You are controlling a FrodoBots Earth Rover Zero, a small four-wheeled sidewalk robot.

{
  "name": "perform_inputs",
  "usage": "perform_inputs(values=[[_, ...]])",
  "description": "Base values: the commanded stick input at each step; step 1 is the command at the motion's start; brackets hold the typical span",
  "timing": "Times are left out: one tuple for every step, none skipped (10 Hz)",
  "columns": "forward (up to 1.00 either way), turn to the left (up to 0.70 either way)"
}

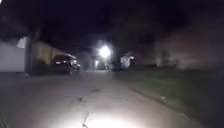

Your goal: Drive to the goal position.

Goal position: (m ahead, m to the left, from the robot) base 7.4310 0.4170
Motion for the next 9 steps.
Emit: perform_inputs(values=[[0.7, -0.03], [0.7, -0.24], [0.7, -0.35], [0.7, -0.35], [0.7, -0.22], [0.7, -0.09], [0.7, 0.0], [0.7, 0.0], [0.7, 0.0]])
